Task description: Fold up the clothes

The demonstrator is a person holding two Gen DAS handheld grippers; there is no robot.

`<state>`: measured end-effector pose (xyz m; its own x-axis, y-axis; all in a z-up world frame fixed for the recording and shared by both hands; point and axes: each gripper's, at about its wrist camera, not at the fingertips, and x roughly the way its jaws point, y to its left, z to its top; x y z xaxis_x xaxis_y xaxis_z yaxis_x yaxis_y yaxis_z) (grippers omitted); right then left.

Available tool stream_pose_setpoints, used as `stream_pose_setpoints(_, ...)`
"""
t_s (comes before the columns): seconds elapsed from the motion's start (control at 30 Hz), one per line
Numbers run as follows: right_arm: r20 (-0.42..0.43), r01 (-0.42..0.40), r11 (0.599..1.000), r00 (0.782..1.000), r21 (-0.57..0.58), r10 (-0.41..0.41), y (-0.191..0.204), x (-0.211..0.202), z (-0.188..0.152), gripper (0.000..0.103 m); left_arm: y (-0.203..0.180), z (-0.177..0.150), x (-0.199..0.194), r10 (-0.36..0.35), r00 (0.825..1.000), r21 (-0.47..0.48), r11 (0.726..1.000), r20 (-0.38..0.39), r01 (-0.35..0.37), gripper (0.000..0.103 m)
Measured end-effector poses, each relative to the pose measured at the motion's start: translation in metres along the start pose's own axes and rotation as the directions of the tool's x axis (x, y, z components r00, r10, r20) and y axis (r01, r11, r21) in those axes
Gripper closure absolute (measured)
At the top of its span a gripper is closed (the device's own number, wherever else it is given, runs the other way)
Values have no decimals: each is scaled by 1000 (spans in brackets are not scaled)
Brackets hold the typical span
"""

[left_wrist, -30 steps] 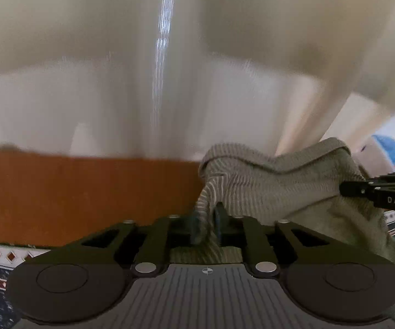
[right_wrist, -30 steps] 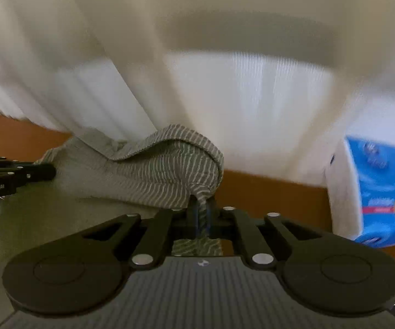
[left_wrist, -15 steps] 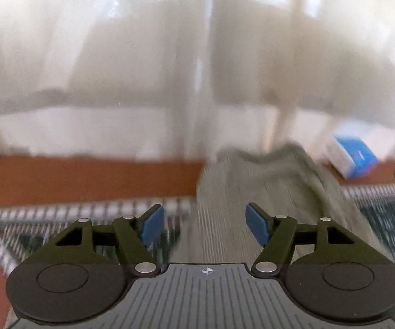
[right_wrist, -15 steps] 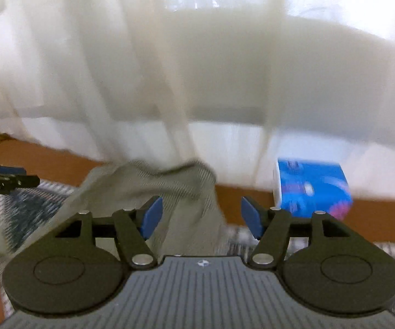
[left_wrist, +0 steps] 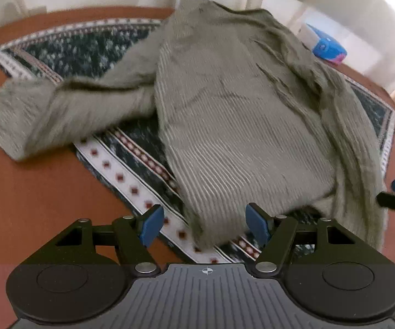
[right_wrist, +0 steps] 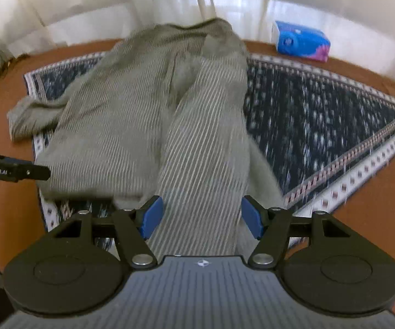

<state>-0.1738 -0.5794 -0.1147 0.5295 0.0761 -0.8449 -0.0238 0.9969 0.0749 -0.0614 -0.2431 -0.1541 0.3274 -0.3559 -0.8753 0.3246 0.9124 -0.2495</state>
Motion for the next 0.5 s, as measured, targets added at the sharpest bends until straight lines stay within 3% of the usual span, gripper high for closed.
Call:
stream_pose_setpoints(0.27, -52, -3, 1000, 999, 19, 4, 19, 2, -28, 35, -11, -1, 18, -20, 1000, -21, 1000, 12, 20, 25)
stream_pose_setpoints(0.3, -59, -2, 1000, 998, 22, 4, 19, 5, -30, 43, -12, -2, 21, -28, 1000, -31, 999, 6, 29, 27)
stream_pose_setpoints(0.33, -70, -18, 999, 997, 38, 21, 17, 6, -31, 55, -12, -2, 23, -41, 999, -39, 998, 1, 41, 33)
stream_pose_setpoints(0.37, -81, -43, 997, 996, 66, 48, 13, 5, -31, 86, -11, -3, 24, -44, 999, -42, 998, -3, 44, 53)
stream_pose_setpoints(0.4, -89, -66, 993, 993, 94, 75, 9, 3, -31, 94, -11, -3, 24, -43, 999, -42, 998, -5, 43, 63)
stream_pose_setpoints(0.47, -72, -81, 989, 993, 120, 90, -2, -10, -25, 95, -9, -3, 23, -44, 999, -50, 998, -6, 44, 92)
stream_pose_setpoints(0.5, -62, -85, 989, 994, 125, 93, -7, -17, -21, 95, -7, -2, 20, -46, 999, -58, 997, 4, 46, 94)
